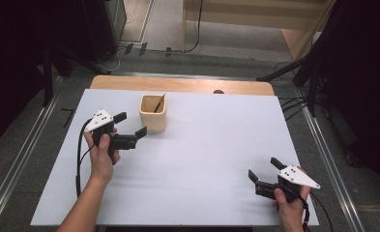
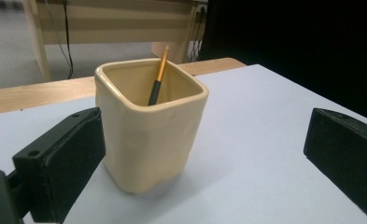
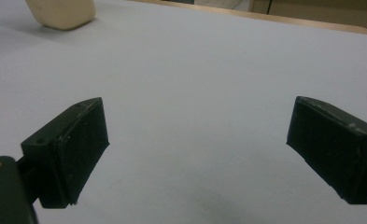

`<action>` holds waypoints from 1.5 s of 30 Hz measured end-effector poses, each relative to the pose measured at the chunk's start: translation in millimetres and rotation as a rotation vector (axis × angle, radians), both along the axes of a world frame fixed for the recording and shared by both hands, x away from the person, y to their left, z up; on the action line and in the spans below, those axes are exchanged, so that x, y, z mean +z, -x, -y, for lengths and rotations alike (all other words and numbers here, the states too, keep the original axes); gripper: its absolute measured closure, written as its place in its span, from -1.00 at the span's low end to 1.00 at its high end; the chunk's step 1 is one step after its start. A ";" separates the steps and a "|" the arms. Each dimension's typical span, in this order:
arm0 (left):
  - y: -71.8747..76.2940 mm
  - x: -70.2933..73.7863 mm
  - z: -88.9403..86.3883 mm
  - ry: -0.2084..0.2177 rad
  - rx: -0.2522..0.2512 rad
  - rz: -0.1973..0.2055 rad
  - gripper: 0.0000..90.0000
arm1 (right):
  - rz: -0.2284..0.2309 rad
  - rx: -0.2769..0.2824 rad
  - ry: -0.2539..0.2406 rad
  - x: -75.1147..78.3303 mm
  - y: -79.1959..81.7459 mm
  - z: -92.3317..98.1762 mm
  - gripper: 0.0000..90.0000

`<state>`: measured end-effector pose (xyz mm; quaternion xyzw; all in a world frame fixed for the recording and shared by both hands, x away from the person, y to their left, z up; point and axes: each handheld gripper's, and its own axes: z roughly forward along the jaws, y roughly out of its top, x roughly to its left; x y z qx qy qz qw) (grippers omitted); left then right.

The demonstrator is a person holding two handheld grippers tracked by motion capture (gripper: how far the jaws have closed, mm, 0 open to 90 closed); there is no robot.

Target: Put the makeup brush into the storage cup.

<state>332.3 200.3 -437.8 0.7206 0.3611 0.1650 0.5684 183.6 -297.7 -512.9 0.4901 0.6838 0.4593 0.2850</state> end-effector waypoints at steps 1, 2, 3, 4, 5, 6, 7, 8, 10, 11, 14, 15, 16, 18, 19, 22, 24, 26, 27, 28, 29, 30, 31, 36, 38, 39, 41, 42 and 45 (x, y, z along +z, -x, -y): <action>2.1 -1.2 -1.9 0.004 0.000 -0.001 -1.00 | 0.002 0.000 0.001 0.0 0.0 -0.1 -0.88; 4.5 -2.4 -3.8 0.009 0.002 -0.002 -1.00 | 0.001 0.000 0.002 0.1 0.2 -0.2 -0.88; 6.7 -3.8 -5.7 0.013 0.007 -0.001 -1.00 | 0.001 0.000 0.002 0.1 0.2 -0.3 -0.88; 8.9 -5.5 -7.5 0.009 0.010 -0.001 -1.00 | 0.001 0.000 0.001 0.1 0.1 -0.3 -0.88; 10.8 -7.2 -9.4 0.008 0.015 -0.004 -1.00 | 0.001 -0.001 0.000 0.1 0.1 -0.3 -0.88; 12.4 -9.0 -11.5 0.012 0.015 -0.007 -1.00 | 0.001 -0.001 0.001 0.1 0.1 -0.3 -0.88; 14.3 -10.5 -13.2 0.012 0.019 -0.010 -1.00 | 0.001 -0.001 0.000 0.2 0.2 -0.4 -0.88; 15.9 -11.9 -14.9 0.009 0.020 -0.011 -1.00 | 0.002 0.000 0.002 0.3 0.2 -0.4 -0.88; 18.7 -13.5 -17.9 0.010 0.018 -0.014 -1.00 | 0.001 0.000 0.003 0.5 0.6 -0.7 -0.88; 19.8 -13.6 -19.4 0.007 0.017 -0.016 -1.00 | 0.001 0.000 0.003 0.6 0.7 -0.8 -0.88; 25.1 -13.3 -22.7 0.013 0.015 -0.010 -1.00 | 0.004 -0.002 0.003 0.8 0.8 -0.9 -0.88; 27.3 -13.3 -23.7 0.018 0.016 -0.007 -1.00 | 0.005 -0.003 0.003 1.0 0.9 -0.8 -0.88; 29.4 -13.7 -24.9 0.016 0.016 -0.005 -1.00 | 0.007 -0.003 0.002 1.1 0.9 -0.8 -0.88; 33.6 -15.3 -28.0 0.018 0.021 0.000 -1.00 | 0.009 -0.002 0.004 1.2 1.1 -0.7 -0.88; 35.9 -16.7 -29.8 0.022 0.023 -0.001 -1.00 | 0.010 -0.002 0.004 1.3 1.2 -0.7 -0.88; 42.2 -22.5 -35.6 0.041 0.031 -0.013 -1.00 | 0.015 0.000 0.001 1.7 1.7 -0.6 -0.88; 46.3 -26.0 -39.5 0.033 0.030 -0.015 -1.00 | 0.020 -0.004 0.002 2.1 2.1 -0.7 -0.88; 49.9 -28.1 -42.7 0.035 0.030 -0.020 -1.00 | 0.025 -0.002 0.001 2.4 2.6 -0.7 -0.88; 51.6 -28.6 -44.6 0.027 0.030 -0.019 -1.00 | 0.027 -0.005 0.001 2.7 2.8 -0.8 -0.88; 53.2 -29.0 -46.1 0.025 0.031 -0.017 -1.00 | 0.029 -0.010 0.003 3.0 2.9 -0.8 -0.88; 54.9 -29.5 -47.8 0.019 0.031 -0.011 -1.00 | 0.032 -0.011 0.003 3.3 3.0 -0.6 -0.88; 56.6 -30.1 -49.7 0.013 0.033 -0.011 -1.00 | 0.031 -0.014 0.000 3.6 3.3 -0.7 -0.88; 58.4 -31.2 -51.3 0.015 0.033 -0.011 -1.00 | 0.034 -0.014 0.001 3.7 3.5 -0.7 -0.88; 67.1 -37.5 -61.1 0.019 0.045 -0.017 -1.00 | 0.046 -0.009 0.004 4.3 4.3 -0.5 -0.88; 71.1 -38.5 -64.8 0.020 0.054 -0.015 -1.00 | 0.049 -0.008 0.004 4.7 4.9 -0.6 -0.87; 73.6 -39.1 -66.9 0.022 0.052 -0.016 -1.00 | 0.050 -0.010 0.005 4.8 5.2 -0.6 -0.86; 78.4 -41.4 -70.2 0.009 0.058 -0.010 -1.00 | 0.057 -0.012 0.008 5.1 5.5 0.1 -0.84; 80.9 -42.8 -72.3 0.001 0.060 -0.011 -1.00 | 0.058 -0.015 0.007 5.3 6.0 0.4 -0.84; 89.0 -46.6 -78.7 0.000 0.068 -0.018 -1.00 | 0.062 -0.019 0.001 5.7 6.8 2.4 -0.84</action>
